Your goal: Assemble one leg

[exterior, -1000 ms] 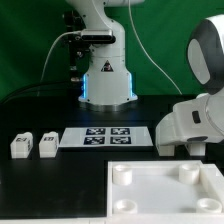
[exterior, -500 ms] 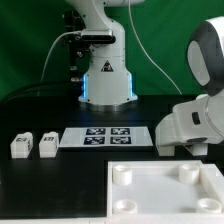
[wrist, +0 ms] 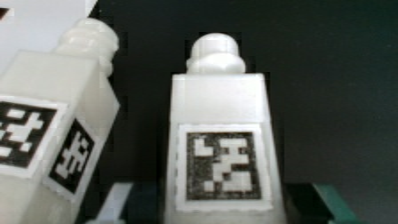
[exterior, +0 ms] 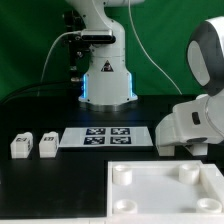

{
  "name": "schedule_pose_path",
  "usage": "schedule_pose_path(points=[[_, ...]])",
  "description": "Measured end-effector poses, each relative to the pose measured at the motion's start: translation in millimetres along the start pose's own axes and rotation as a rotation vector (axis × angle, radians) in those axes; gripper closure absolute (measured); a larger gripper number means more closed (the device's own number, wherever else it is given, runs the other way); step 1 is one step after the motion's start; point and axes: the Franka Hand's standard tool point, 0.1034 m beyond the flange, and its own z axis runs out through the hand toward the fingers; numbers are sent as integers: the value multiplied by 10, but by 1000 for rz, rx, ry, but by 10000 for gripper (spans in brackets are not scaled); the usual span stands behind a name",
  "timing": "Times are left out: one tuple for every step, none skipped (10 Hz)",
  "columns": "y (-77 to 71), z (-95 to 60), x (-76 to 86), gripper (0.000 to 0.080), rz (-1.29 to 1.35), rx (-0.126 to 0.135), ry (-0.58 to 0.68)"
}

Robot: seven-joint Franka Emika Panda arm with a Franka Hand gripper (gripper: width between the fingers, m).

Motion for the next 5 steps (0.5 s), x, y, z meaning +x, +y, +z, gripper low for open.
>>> schedule_pose_path(points=[[0, 0, 0, 509, 0, 0, 0], [0, 0, 0, 508, 0, 0, 0], [13, -32, 8, 508, -5, -1, 7], [80, -260, -33, 508, -22, 3, 44], [182, -496, -171, 507, -43, 4, 59]])
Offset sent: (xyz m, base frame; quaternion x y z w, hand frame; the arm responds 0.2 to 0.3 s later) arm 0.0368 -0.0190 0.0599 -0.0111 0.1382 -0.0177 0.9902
